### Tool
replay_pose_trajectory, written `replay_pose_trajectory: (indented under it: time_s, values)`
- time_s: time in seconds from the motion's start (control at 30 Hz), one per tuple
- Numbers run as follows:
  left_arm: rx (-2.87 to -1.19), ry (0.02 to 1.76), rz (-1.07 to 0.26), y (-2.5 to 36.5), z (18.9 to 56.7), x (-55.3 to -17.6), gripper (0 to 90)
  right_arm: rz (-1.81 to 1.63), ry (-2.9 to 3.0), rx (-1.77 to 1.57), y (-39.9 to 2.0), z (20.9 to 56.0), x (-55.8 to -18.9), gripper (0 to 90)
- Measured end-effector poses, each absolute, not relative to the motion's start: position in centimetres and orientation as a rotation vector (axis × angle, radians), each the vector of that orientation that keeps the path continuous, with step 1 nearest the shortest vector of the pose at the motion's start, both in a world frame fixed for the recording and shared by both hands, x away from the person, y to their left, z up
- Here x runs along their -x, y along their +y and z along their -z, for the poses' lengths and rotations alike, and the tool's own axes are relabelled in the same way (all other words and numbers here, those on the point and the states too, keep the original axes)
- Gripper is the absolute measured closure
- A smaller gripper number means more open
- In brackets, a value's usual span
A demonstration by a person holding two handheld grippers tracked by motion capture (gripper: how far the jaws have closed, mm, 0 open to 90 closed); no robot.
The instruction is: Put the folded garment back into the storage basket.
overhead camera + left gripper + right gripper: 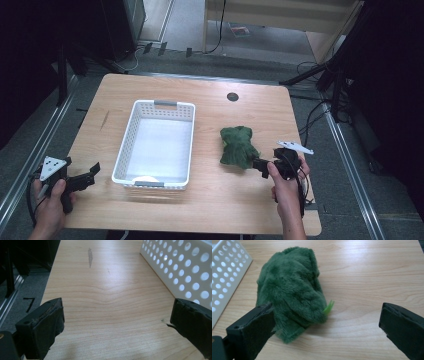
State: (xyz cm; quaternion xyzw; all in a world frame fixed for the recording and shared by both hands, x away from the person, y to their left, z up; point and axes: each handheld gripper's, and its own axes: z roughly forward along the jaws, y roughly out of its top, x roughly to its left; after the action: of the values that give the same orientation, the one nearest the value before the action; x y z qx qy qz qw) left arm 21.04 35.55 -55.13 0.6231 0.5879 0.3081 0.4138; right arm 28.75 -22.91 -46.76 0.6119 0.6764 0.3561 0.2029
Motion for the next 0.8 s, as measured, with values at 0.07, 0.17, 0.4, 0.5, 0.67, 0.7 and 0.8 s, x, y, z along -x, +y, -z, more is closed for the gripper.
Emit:
replay_pose_trajectory:
  time_s: [0.07,0.17,0.4,0.5,0.67,0.7,0.8]
  values:
    - [-1.567,1.478,-0.774,35.6,55.1,-21.0,0.3,-0.996,1.894,-1.707,-22.5,46.6,-28.9,0.8]
    - [-1.566,1.476,-0.775,35.6,55.1,-21.0,0.3,-0.998,1.902,-1.705,-21.8,46.3,-29.3,0.7]
    - [-1.568,1.476,-0.774,35.6,55.1,-21.0,0.3,-1.001,1.916,-1.734,-20.7,46.1,-30.3,0.8]
    - [-1.567,1.476,-0.773,35.6,55.1,-21.0,0.3,-1.005,1.918,-1.745,-20.3,45.9,-30.8,0.7]
    - [-1.567,1.476,-0.772,35.6,55.1,-21.0,0.3,-1.007,1.938,-1.752,-19.4,45.8,-31.6,0.7]
    - [-1.568,1.476,-0.772,35.6,55.1,-21.0,0.3,-1.006,1.941,-1.756,-19.2,45.8,-31.7,0.7]
    - [-1.567,1.476,-0.771,35.6,55.1,-21.0,0.3,-0.998,1.951,-1.754,-18.5,45.8,-32.2,0.7]
